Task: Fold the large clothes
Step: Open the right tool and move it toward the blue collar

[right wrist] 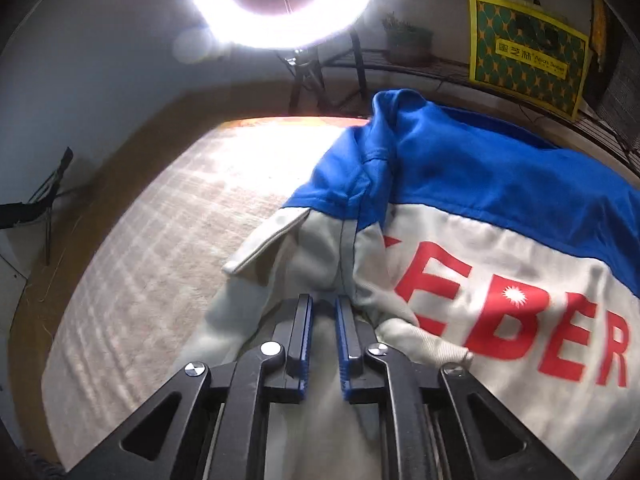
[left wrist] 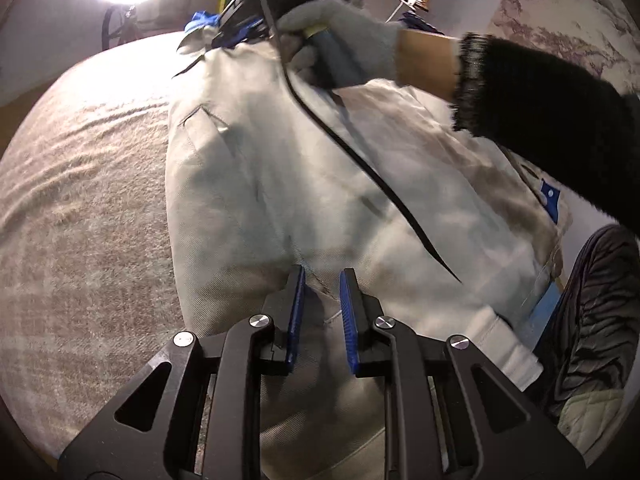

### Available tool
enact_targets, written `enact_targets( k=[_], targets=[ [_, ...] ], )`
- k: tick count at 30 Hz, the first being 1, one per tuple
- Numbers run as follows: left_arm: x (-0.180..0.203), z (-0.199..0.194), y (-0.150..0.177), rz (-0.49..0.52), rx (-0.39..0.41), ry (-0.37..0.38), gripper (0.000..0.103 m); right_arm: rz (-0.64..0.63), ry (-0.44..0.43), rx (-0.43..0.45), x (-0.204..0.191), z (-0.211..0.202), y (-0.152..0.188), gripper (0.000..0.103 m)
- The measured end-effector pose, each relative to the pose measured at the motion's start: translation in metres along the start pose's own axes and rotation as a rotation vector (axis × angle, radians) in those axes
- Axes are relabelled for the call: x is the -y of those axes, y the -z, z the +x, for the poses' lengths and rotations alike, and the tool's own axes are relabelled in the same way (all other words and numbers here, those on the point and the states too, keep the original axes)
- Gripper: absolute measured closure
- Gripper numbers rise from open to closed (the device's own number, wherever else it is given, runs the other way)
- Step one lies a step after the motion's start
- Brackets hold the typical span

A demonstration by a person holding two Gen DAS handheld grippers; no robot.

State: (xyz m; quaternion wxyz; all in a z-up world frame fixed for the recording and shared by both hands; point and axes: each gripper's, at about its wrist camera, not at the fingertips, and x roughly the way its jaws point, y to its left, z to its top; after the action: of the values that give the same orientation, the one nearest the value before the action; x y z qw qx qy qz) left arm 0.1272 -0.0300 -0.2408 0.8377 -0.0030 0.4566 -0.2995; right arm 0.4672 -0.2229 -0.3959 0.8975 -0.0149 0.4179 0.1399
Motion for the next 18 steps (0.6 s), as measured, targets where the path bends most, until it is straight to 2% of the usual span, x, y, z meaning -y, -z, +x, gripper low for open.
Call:
enact_targets(
  k=[4,6,8,11,15,18],
  targets=[
    [0.008,-0.006,0.009,0.026,0.013,0.004,0.087,-0.011,0.016,-0.016,-0.002,0.0,-0.004,0.096],
    [0.016,-0.014,0.014,0.041,0.019,0.018,0.087,0.005,0.016,-0.024,-0.004,-0.01,-0.006,0.092],
    [0.023,-0.023,0.018,0.058,0.031,0.034,0.087,0.039,-0.008,0.005,-0.004,-0.031,-0.004,0.086],
    [0.041,-0.031,0.025,0.068,0.053,0.067,0.087,0.084,-0.063,0.051,-0.004,-0.074,0.008,0.084],
    [0.056,-0.029,0.031,0.049,0.051,0.106,0.087,0.085,-0.084,0.11,-0.008,-0.145,0.033,0.082],
    [0.065,-0.013,0.041,0.124,0.012,0.054,0.087,0.098,-0.092,0.149,-0.007,-0.196,0.055,0.081]
  ],
)
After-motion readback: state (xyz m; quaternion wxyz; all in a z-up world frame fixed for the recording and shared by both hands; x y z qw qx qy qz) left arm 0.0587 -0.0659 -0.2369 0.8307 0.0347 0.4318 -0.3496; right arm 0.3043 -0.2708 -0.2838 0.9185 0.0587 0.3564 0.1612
